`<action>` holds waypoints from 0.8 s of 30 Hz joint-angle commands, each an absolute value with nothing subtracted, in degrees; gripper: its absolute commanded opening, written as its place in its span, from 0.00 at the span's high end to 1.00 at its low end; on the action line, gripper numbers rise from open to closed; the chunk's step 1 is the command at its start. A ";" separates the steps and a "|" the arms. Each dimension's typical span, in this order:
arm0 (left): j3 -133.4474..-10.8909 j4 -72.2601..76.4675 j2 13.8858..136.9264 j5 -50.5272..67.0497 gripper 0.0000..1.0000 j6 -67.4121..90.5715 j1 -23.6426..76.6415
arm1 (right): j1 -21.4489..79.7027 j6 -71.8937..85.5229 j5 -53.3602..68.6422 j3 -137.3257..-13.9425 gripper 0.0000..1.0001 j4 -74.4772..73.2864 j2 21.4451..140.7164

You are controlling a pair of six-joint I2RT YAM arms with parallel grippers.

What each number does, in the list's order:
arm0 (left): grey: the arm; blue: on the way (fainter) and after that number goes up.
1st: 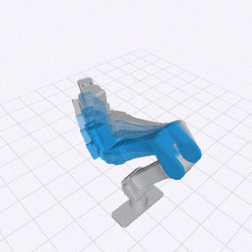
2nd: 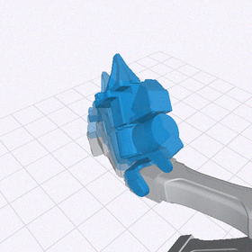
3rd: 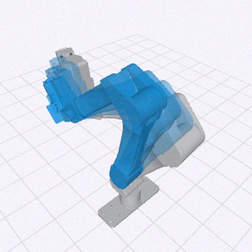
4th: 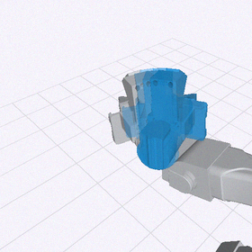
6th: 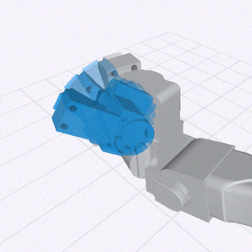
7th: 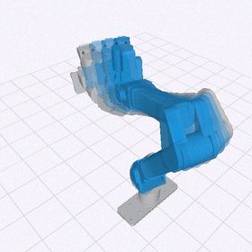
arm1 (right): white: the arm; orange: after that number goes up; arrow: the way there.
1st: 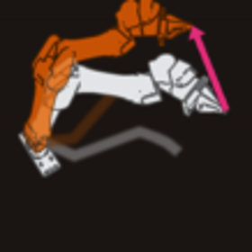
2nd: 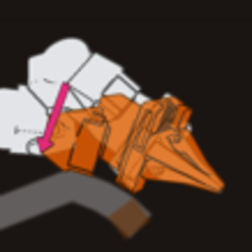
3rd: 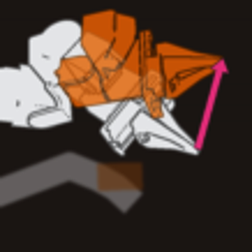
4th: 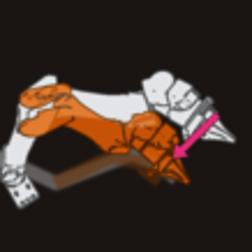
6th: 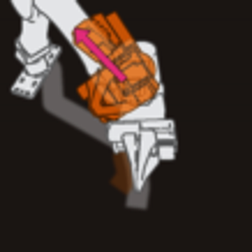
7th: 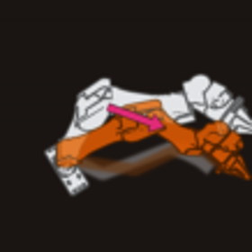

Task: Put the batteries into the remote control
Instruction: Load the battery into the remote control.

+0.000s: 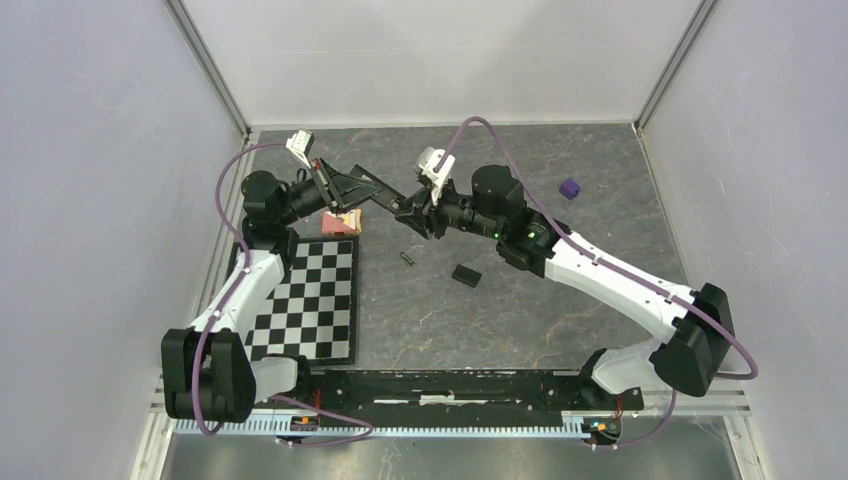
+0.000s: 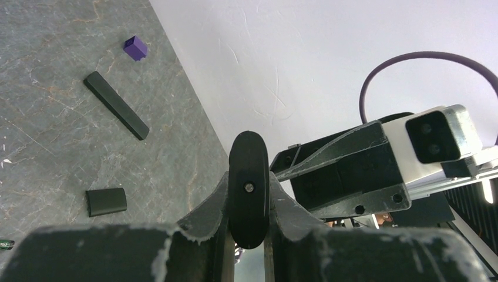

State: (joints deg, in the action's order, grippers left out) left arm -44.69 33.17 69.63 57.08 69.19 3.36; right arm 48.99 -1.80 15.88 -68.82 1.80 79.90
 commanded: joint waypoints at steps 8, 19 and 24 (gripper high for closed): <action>-46.45 35.97 69.13 57.06 0.98 68.97 3.43 | 46.57 12.16 10.80 -74.62 0.23 1.96 77.56; -44.91 40.09 67.73 53.33 0.98 70.15 3.51 | 43.48 53.00 2.01 -67.68 0.02 3.20 74.99; -44.39 40.98 67.26 52.43 0.98 70.85 3.45 | 43.24 63.11 9.32 -64.31 0.02 11.56 78.04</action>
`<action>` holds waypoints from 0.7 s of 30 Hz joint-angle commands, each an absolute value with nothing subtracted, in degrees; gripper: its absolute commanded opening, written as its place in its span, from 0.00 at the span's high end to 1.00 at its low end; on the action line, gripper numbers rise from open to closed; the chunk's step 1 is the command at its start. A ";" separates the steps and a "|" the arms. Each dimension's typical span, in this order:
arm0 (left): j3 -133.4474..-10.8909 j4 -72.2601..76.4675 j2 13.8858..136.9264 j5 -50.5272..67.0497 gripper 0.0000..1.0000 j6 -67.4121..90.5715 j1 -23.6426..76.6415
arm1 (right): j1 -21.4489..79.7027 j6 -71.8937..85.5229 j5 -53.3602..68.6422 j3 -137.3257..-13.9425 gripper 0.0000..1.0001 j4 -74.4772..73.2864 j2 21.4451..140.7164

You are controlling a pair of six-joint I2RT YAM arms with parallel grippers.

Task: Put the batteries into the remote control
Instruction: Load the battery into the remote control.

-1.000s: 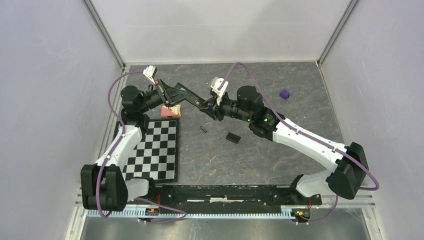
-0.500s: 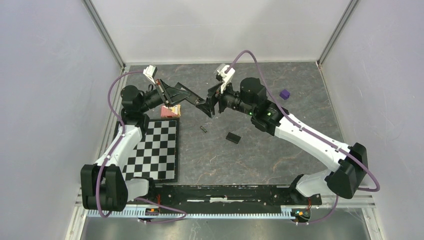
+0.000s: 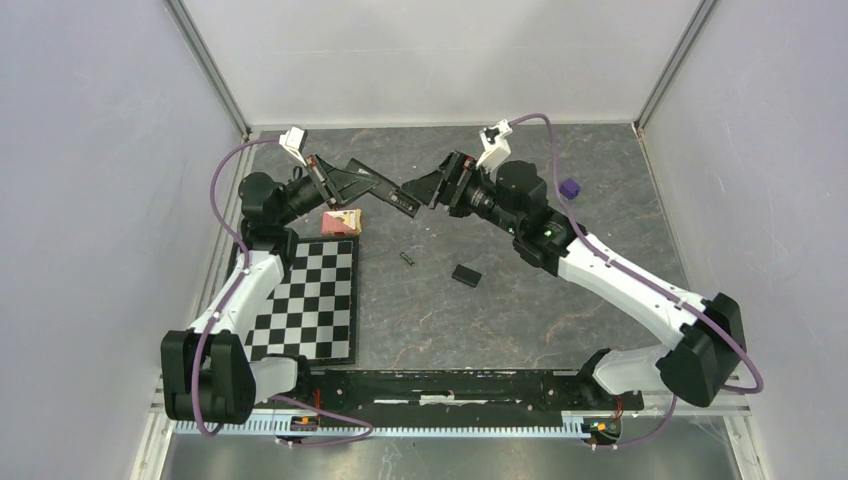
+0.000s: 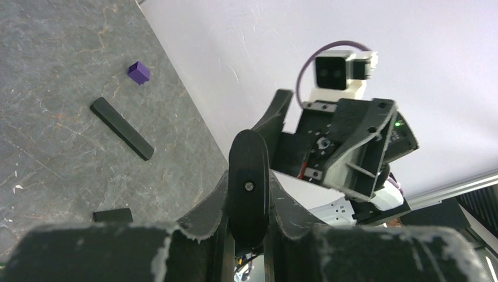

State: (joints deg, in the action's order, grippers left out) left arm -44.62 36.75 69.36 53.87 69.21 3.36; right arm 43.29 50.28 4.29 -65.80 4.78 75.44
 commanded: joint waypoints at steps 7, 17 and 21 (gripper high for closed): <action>-44.33 40.99 67.24 52.47 0.98 71.14 3.43 | 43.24 66.58 13.18 -63.07 0.02 17.74 80.66; -45.02 41.06 67.15 53.78 0.98 70.67 3.49 | 42.99 68.25 15.68 -63.70 0.19 20.49 83.38; -45.33 40.96 67.06 54.48 0.98 70.27 3.44 | 42.64 69.32 16.96 -64.04 0.28 22.06 84.33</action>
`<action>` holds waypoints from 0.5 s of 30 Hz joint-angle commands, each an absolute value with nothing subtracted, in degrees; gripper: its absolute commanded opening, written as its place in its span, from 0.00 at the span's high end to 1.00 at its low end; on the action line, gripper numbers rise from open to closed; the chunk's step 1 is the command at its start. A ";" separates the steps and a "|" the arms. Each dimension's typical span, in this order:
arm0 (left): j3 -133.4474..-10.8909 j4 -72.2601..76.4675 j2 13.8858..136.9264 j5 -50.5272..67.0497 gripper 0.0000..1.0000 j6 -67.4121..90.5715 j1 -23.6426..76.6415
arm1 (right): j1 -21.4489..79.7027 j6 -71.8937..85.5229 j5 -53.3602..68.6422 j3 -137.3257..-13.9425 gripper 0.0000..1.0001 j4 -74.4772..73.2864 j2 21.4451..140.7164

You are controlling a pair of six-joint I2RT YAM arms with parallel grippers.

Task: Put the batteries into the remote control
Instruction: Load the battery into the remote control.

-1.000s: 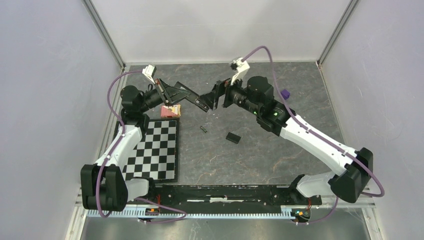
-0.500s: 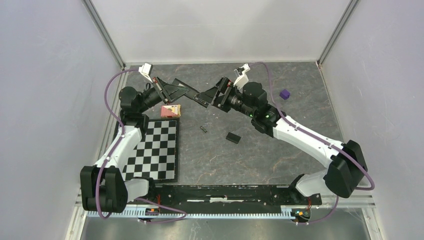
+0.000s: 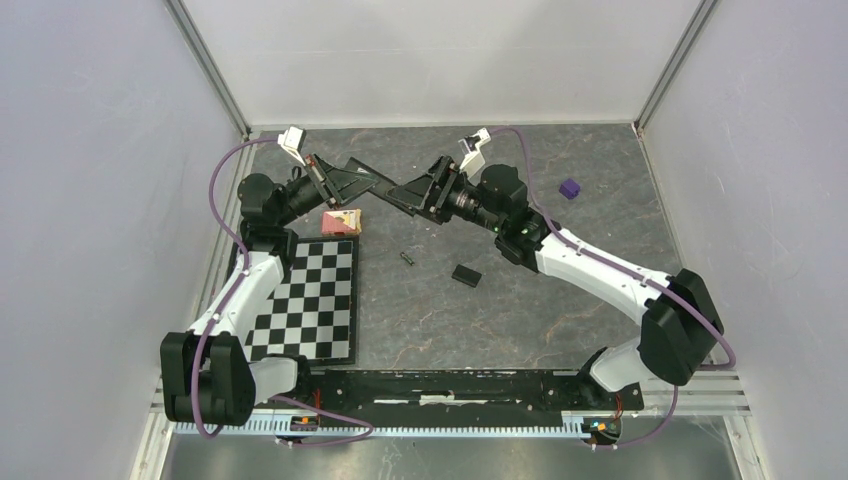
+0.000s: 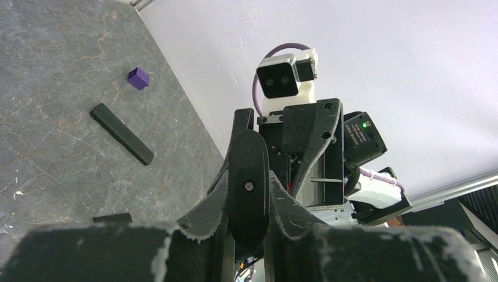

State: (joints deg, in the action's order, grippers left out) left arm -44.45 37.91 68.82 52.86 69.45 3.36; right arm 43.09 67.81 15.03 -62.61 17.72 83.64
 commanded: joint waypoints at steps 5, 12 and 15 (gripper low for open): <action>-45.10 40.89 66.97 55.41 0.98 70.14 3.45 | 42.32 69.16 17.62 -64.71 0.30 21.80 84.72; -45.33 41.32 66.97 55.97 0.98 70.18 3.51 | 42.00 70.23 19.30 -64.69 0.41 22.88 86.00; -45.26 41.35 66.82 56.03 0.98 70.24 3.45 | 41.97 70.46 19.94 -64.86 0.44 23.15 86.56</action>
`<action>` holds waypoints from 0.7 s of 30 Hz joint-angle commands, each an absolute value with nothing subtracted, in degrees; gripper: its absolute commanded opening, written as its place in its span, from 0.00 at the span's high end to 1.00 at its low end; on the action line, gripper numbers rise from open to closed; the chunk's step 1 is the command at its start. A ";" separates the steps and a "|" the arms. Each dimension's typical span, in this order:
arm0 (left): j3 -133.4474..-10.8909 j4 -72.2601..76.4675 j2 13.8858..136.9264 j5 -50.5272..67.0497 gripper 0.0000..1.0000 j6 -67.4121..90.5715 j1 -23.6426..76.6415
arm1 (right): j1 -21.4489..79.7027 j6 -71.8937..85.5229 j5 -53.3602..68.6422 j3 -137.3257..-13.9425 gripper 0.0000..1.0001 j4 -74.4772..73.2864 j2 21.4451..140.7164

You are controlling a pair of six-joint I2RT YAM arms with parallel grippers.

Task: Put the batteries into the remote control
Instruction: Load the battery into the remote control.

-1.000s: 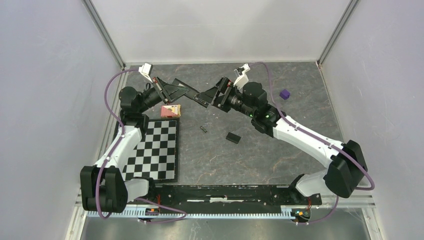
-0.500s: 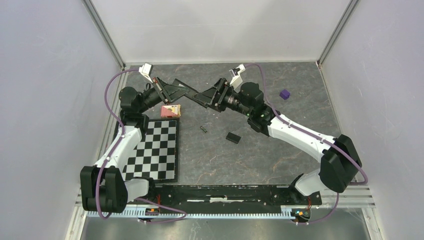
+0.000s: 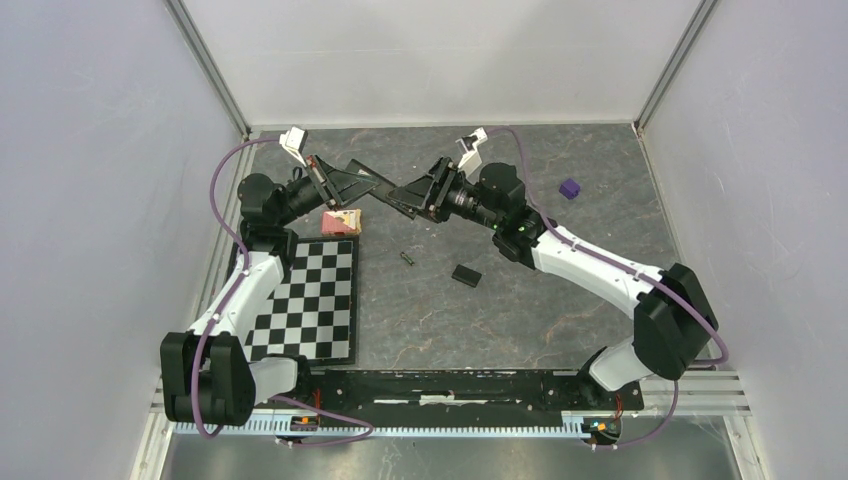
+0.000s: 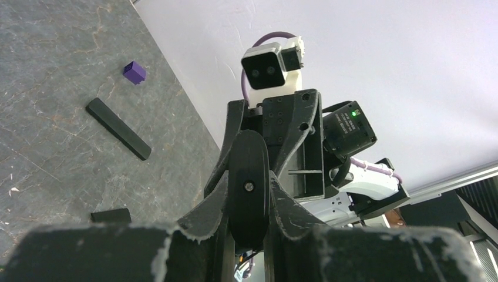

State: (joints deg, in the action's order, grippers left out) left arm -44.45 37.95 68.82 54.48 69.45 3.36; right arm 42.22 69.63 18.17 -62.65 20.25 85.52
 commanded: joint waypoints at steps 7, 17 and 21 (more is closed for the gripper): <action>-45.13 41.31 66.50 55.34 0.98 70.43 3.50 | 41.97 70.82 20.52 -64.34 0.54 23.70 86.84; -45.70 40.89 66.07 52.52 0.98 76.05 3.49 | 41.88 71.04 22.11 -60.75 0.71 29.95 86.24; -45.80 38.76 65.90 52.65 0.98 74.73 3.36 | 41.32 67.92 21.99 -59.61 0.34 32.39 85.04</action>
